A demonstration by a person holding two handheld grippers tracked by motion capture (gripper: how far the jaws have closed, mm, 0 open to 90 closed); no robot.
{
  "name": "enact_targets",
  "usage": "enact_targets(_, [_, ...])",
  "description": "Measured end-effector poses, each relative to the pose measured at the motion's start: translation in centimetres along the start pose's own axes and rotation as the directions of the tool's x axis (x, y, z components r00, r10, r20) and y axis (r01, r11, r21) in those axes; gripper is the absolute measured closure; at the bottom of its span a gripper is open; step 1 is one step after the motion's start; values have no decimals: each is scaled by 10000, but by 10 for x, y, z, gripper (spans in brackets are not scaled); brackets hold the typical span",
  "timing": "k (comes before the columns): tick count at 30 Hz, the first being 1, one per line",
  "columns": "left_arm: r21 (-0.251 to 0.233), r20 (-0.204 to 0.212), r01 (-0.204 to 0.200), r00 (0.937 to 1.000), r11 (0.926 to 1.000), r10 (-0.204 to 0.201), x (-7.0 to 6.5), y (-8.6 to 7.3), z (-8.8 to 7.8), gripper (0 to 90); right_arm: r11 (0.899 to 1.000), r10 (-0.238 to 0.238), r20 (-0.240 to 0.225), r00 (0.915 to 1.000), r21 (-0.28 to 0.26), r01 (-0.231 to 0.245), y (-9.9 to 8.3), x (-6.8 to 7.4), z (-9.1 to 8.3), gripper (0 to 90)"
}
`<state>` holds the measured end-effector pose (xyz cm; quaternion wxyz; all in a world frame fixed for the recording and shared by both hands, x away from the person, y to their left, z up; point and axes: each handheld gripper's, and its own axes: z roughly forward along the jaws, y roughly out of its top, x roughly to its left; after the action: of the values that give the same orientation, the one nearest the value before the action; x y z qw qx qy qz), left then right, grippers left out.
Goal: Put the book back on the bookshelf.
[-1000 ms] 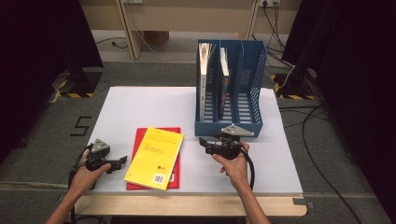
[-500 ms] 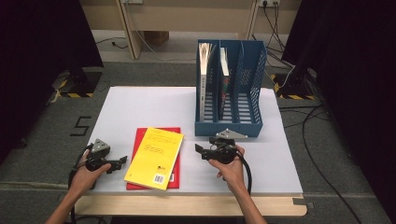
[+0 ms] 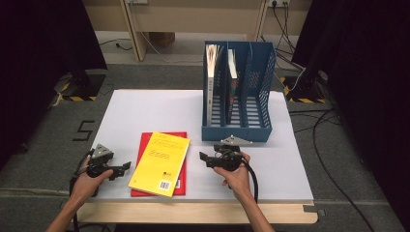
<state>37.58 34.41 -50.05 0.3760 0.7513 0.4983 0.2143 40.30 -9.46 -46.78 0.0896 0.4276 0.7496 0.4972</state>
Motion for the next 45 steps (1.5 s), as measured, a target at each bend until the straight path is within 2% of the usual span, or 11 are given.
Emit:
enact_targets(2, [-177, 105, 196, 9998, 9997, -194, 0, 1, -3, 147, 10000, 31, -18, 10000, 13, -31, -1, 0, 1, 278])
enact_targets(9, [-522, 571, 213, 9982, 9984, -183, -10, 3, -10, 147, 9999, 130, -57, 9999, 53, -129, -2, 0, 2, 278])
enact_targets(18, [-75, 933, -255, 9953, 9996, 261, -23, 1, -6, 147, 9995, 258, -197, 9995, 180, -255, -4, 1, 6, 278])
enact_targets(20, [43, 735, -490, 9961, 9988, 486, -25, 1, -6, 162, 9997, 196, -224, 9996, 156, -193, -4, 2, 7, 278])
enact_targets(23, [97, 768, -393, 9963, 9992, 384, -26, 1, -6, 173, 9994, 190, -281, 9994, 297, -182, -5, 4, 10, 278])
enact_targets(26, [168, 921, -350, 9952, 9992, 333, -28, 1, -8, 263, 9992, 112, -434, 9990, 377, -96, -6, 6, 14, 276])
enact_targets(31, [185, 816, -710, 9943, 9973, 693, -34, 2, -10, 360, 9980, 33, -616, 9981, 637, 7, -8, 11, 21, 272])
enact_targets(32, [200, 820, -765, 9938, 9969, 746, -35, 2, -10, 358, 9976, 92, -631, 9980, 696, -48, -8, 12, 22, 271])
enact_targets(35, [357, 1461, -703, 9872, 9969, 644, -41, 1, -8, 317, 9965, 31, -724, 9974, 832, 29, -10, 14, 26, 270])
enact_targets(39, [456, 1775, -1252, 9773, 9911, 1153, -56, 2, -5, 164, 9952, 30, -834, 9965, 976, 52, -11, 17, 31, 269])
enact_targets(45, [639, 1770, -1132, 9791, 9915, 1004, -58, 2, -2, 141, 9935, -5, -934, 9956, 1135, 112, -12, 18, 37, 268])
